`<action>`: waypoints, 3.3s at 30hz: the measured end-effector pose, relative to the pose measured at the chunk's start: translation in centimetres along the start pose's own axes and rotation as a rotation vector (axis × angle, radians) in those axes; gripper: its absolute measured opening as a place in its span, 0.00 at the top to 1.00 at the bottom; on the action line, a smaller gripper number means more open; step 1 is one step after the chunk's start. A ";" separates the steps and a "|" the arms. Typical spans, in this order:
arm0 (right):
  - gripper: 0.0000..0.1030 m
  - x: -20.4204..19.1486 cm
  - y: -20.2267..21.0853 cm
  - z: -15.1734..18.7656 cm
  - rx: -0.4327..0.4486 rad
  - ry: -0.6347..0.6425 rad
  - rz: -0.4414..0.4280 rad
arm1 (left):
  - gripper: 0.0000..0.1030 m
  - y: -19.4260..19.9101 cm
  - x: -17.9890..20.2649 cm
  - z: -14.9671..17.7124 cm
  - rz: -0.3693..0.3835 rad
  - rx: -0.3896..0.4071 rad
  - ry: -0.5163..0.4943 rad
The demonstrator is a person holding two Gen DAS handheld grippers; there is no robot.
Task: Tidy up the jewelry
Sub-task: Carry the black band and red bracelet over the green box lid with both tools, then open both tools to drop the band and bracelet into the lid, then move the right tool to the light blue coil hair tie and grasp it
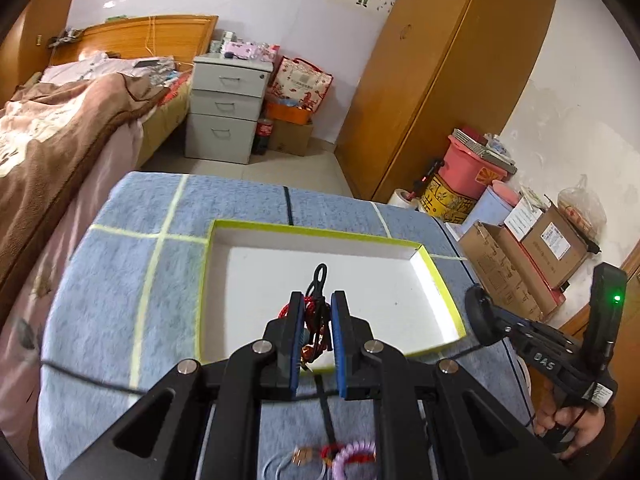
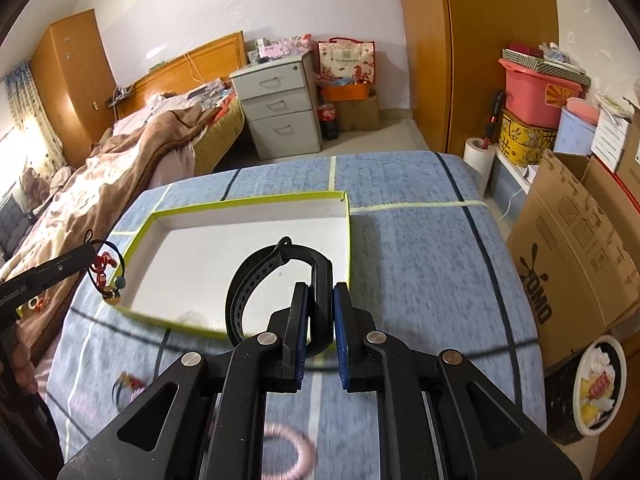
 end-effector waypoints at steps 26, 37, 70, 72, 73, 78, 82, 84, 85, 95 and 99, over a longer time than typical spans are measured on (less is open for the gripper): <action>0.87 0.3 -9.2 -0.7 -0.132 0.051 0.047 | 0.86 -8.8 -3.3 0.8 -0.079 -0.150 0.030; 0.87 -0.1 -10.1 -0.3 -0.157 0.069 0.057 | 0.85 -9.3 -4.6 1.6 -0.136 -0.170 0.028; 0.83 0.0 -9.8 -0.8 -0.121 0.063 0.041 | 0.55 -8.6 -5.3 1.0 -0.157 -0.136 0.072; 0.81 -0.2 -9.6 -0.9 -0.116 0.062 0.033 | 0.55 -8.3 -5.3 0.8 -0.163 -0.125 0.066; 0.80 -0.3 -9.4 -0.9 -0.112 0.062 0.028 | 0.54 -8.0 -5.4 0.6 -0.165 -0.119 0.072; 0.78 -0.9 -7.7 -1.4 -0.077 0.062 0.004 | 0.52 -6.3 -5.1 0.0 -0.168 -0.087 0.053; 0.67 -1.1 -5.9 -1.8 -0.050 0.061 -0.003 | 0.49 -4.3 -4.9 -0.1 -0.169 -0.065 0.055; 0.65 -1.3 -4.9 -1.7 -0.040 0.059 -0.015 | 0.49 -3.1 -4.6 -0.1 -0.184 -0.045 0.023; 0.65 -1.3 -4.4 -1.6 -0.035 0.060 -0.020 | 0.49 -2.6 -4.4 0.1 -0.178 -0.041 0.016; 0.65 -1.3 0.5 0.8 -0.012 0.049 -0.036 | 0.48 1.8 -3.9 3.7 -0.155 -0.058 0.039; 0.65 -0.9 2.4 1.9 -0.004 0.050 -0.037 | 0.48 3.3 -3.7 5.0 -0.160 -0.052 0.021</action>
Point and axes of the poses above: each gripper's, at about its wrist camera, not at the fingertips, and y roughly against the way its jaws point, x to its right, z to its underside, the point moved 7 cm from there along -y, roughly the way its jaws point, and after that the axes turned 14 degrees about x, right-handed, at the moved point
